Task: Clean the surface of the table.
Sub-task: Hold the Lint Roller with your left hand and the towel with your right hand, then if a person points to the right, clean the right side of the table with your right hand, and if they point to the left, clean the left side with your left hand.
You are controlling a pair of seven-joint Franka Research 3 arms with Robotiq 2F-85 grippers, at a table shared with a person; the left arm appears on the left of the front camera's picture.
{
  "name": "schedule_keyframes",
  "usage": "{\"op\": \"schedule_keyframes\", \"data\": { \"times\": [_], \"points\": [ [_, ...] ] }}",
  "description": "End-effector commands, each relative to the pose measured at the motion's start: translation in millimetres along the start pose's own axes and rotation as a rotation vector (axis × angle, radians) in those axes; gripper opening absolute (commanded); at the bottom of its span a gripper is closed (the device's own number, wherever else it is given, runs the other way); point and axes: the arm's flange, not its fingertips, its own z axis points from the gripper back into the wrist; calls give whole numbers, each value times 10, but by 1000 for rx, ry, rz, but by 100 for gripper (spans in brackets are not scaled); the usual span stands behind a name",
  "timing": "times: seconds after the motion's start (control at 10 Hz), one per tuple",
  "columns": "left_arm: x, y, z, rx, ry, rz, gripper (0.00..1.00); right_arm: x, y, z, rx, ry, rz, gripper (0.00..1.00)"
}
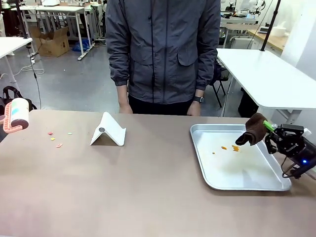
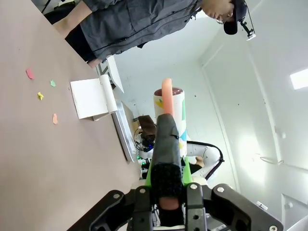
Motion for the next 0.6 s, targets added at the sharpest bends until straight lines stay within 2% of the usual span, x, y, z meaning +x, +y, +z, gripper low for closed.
{"op": "schedule_keyframes", "data": {
  "times": [0.0,0.5],
  "points": [
    [-34,-61,-15,5,13,-38,17,-8,65,16,17,12,-36,5],
    [-34,-61,-15,5,13,-38,17,-8,65,16,17,12,-36,5]
  ]
}}
